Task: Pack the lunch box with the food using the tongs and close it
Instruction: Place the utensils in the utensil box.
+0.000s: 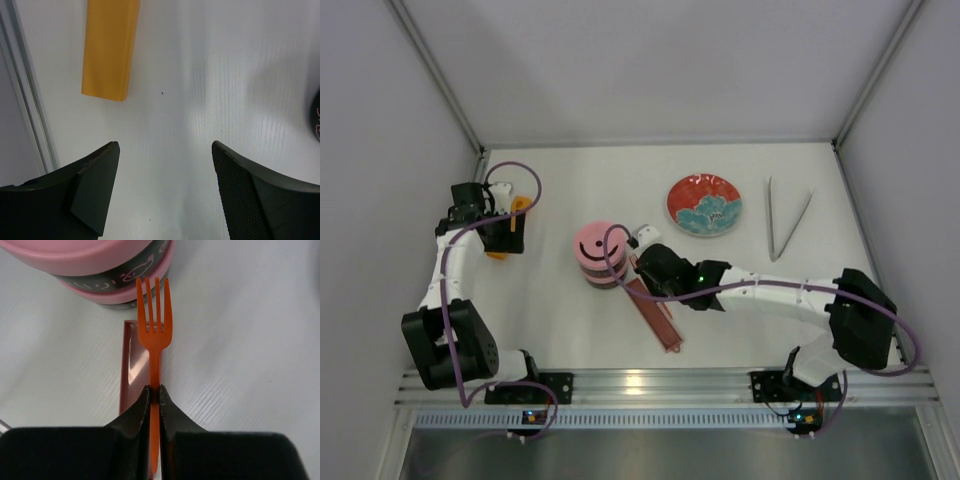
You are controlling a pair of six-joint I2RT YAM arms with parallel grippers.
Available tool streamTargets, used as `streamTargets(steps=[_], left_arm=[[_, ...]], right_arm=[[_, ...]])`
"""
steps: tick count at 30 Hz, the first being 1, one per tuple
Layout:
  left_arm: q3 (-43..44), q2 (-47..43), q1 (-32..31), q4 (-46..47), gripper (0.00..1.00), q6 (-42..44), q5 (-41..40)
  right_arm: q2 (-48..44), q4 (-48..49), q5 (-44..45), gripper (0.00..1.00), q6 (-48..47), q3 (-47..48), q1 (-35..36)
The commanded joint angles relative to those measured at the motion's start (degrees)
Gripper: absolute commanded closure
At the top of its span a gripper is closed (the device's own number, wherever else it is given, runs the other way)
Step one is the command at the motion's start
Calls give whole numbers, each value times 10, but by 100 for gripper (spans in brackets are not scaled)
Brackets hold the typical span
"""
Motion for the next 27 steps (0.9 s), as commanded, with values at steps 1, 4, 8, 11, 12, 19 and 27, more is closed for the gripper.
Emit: streamTargets(steps=[1,4,8,11,12,19,27], left_arm=[[3,3,0,19,20,5,-5],[2,4,1,20,20,5,-3],[0,4,0,19,20,6,-2],[-2,4,1,18,20,9,-3],[-2,3,1,19,20,10,-4],[-8,3,1,20,20,16,-9],[-10,4,1,20,20,19,-10]], right_arm=[[-59,54,-12,100,44,-33,14],[-62,95,-23,100,63,-66,14],[-28,110,-36,100,62,-69,14],[-5,123,-49,100,63,-77,14],[0,123,-50,100,60,-79,15],[43,107,-65,100,83,-84,14],[49,49,-71,57,49,-44,14]])
